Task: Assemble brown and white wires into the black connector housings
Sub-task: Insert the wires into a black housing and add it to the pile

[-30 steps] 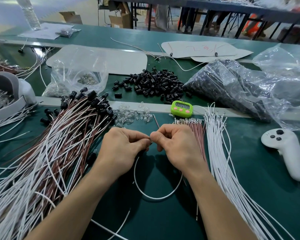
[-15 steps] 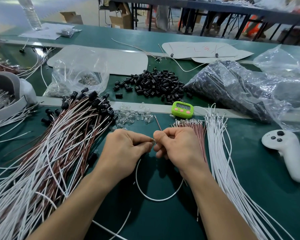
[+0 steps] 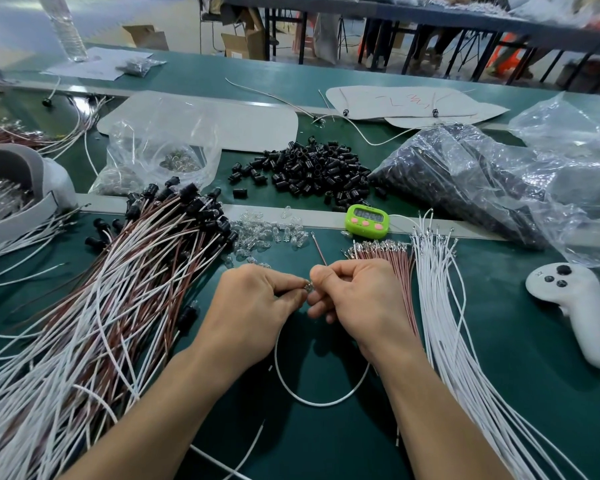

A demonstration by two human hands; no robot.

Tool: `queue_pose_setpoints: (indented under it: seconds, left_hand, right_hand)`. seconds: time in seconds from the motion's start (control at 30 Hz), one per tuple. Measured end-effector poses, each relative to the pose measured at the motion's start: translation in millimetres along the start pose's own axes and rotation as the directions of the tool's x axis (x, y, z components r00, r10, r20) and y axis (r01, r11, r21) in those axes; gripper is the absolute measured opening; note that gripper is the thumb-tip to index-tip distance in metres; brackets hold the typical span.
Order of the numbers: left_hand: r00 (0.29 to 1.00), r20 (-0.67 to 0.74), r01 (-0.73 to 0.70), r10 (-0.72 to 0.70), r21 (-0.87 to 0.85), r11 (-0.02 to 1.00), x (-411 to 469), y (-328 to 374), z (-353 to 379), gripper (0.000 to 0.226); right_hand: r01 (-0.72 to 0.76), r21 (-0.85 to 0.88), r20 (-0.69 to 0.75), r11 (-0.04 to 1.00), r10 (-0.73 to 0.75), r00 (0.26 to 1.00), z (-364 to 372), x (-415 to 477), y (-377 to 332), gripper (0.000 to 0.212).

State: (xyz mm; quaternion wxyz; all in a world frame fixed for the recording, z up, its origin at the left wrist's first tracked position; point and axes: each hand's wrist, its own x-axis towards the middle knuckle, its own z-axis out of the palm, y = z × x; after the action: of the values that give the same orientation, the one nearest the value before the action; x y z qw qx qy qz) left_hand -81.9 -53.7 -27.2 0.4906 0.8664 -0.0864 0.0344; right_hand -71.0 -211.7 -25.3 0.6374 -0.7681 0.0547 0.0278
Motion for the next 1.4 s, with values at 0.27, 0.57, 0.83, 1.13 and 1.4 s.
queue_pose_setpoints:
  seconds: [0.27, 0.57, 0.83, 1.13, 1.4]
  left_hand:
    - [0.999, 0.037, 0.027, -0.027, -0.006, 1.0, 1.4, -4.8, 2.1, 0.015]
    - [0.957, 0.067, 0.288, -0.283, -0.353, 0.89, 5.9, 0.9, 2.4, 0.031]
    - [0.964, 0.047, 0.263, -0.26, -0.278, 0.924, 7.5, 0.5, 2.1, 0.016]
    - [0.964, 0.022, 0.261, -0.264, -0.249, 0.933, 8.0, -0.6, 3.3, 0.016]
    - [0.982, -0.015, 0.183, -0.186, -0.126, 0.975, 2.7, 0.4, 3.5, 0.014]
  right_hand:
    - [0.024, 0.008, 0.003, 1.0, -0.024, 1.0, 0.4, -0.9, -0.7, 0.032]
    - [0.037, 0.08, -0.067, 0.996, -0.032, 0.997, -3.8, 2.1, -2.9, 0.035]
    - [0.079, 0.042, -0.037, 0.996, -0.078, 0.996, -0.4, 1.8, -1.9, 0.029]
    - [0.077, -0.031, -0.049, 0.997, -0.079, 0.996, -1.9, 1.5, -2.7, 0.028]
    - [0.099, -0.076, -0.04, 0.992, -0.102, 0.994, -0.3, 0.9, -1.1, 0.028]
